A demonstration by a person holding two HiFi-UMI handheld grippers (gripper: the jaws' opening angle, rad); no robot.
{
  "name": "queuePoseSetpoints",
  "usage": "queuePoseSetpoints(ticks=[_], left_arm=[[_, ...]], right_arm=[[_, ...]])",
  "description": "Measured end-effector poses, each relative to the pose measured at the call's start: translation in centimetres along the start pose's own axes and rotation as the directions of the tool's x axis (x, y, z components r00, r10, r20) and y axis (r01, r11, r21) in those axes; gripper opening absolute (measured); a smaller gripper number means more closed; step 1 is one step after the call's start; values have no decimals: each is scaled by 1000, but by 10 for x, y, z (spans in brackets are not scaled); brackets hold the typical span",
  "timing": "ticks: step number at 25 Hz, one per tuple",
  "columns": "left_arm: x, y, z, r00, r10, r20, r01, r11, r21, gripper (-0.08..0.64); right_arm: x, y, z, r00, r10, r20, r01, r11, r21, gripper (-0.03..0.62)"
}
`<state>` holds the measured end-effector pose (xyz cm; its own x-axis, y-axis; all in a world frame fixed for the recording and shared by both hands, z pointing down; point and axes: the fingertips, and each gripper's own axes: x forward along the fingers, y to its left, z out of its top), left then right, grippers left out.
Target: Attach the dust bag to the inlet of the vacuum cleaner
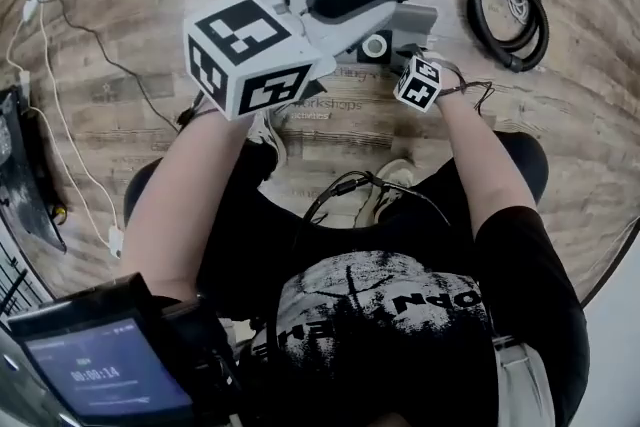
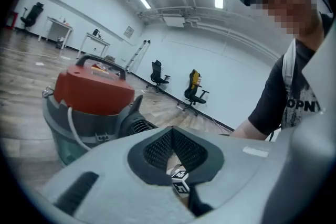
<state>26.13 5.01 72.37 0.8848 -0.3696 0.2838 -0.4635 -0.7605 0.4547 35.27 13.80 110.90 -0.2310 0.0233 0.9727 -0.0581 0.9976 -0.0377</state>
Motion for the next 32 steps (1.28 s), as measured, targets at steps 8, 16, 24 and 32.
queuePoseSetpoints(ticks=[8,16,24,32], left_arm=[[-23,11,-22,991,136,-8,-136,989,-50,-2],[-21,6,-61,981,176,-84,-180,982,-47,-2],[-8,3,-80,968,184,-172,-182,983,26,-2],[19,7,-129,913,205,-351,-142,970,197,-2]], right_arm=[[36,-7,-9,994,-68,-81,65,997,-36,199],[44,-3,-13,989,-98,-112,88,992,-91,100],[1,-19,2,992,-118,-47,111,986,-124,8],[-60,-38,30,991,-123,60,131,980,-149,6]])
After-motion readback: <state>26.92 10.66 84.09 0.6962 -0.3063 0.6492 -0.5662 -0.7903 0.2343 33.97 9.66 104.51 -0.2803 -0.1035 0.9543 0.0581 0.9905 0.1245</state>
